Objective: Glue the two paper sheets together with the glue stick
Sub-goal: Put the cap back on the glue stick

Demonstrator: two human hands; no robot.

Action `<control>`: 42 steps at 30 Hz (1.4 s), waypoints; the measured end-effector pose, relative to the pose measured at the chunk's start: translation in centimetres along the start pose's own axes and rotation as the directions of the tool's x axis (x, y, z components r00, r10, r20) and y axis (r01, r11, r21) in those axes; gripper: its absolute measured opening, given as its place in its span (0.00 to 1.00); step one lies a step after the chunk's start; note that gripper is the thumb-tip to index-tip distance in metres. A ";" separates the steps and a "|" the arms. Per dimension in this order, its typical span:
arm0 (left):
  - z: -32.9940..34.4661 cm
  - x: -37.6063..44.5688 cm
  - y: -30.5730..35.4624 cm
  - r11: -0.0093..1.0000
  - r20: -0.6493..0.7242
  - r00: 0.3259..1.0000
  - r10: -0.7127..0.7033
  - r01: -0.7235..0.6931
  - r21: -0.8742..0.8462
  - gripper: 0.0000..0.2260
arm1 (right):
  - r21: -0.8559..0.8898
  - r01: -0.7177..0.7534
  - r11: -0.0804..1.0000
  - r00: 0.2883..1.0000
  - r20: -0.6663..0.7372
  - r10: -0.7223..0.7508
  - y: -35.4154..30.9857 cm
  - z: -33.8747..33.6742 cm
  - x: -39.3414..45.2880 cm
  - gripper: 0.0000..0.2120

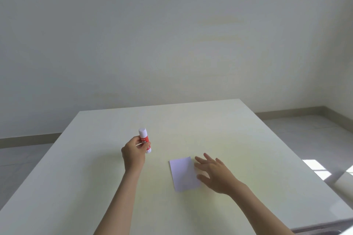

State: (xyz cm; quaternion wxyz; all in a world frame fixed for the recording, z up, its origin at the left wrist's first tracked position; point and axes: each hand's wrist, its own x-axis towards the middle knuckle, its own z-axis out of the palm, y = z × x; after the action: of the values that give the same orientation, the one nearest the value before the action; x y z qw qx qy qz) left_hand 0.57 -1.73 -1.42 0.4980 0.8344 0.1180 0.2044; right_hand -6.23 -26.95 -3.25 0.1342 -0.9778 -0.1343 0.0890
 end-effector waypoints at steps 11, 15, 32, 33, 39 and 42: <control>0.4 -0.3 -1.8 1.000 0.036 0.999 -0.002 0.002 -0.004 0.04 | 0.034 -0.122 0.992 0.975 -0.185 0.126 -2.0 2.8 -1.3 0.23; 0.5 -0.4 -2.0 1.000 0.042 0.999 0.023 -0.023 0.011 0.03 | 0.024 -0.174 0.984 0.958 -0.227 0.175 -3.1 3.3 -1.9 0.23; 0.4 -0.5 -2.3 0.999 0.043 0.998 0.037 -0.038 0.030 0.02 | -0.105 -0.217 0.971 0.798 -0.592 0.114 -6.2 3.8 -3.4 0.11; 0.4 -0.5 -2.3 0.999 0.043 0.998 0.036 -0.038 0.032 0.02 | -0.106 -0.229 0.968 0.790 -0.601 0.121 -6.4 3.8 -3.4 0.11; 0.4 -0.6 -2.4 0.998 0.045 0.998 0.043 -0.045 0.034 0.02 | -0.149 -0.286 0.947 0.790 -0.595 0.145 -7.3 3.5 -3.5 0.12; 0.3 -0.6 -2.5 0.999 0.051 0.998 0.038 -0.039 0.023 0.02 | -0.151 -0.275 0.949 0.779 -0.614 0.128 -7.1 3.5 -3.4 0.12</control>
State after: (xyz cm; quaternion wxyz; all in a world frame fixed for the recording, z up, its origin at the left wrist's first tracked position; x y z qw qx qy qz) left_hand 0.24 -1.02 -3.92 0.4867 0.8474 0.0915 0.1912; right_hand -11.86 -20.47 -4.03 0.0437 -0.9731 0.0116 -0.2257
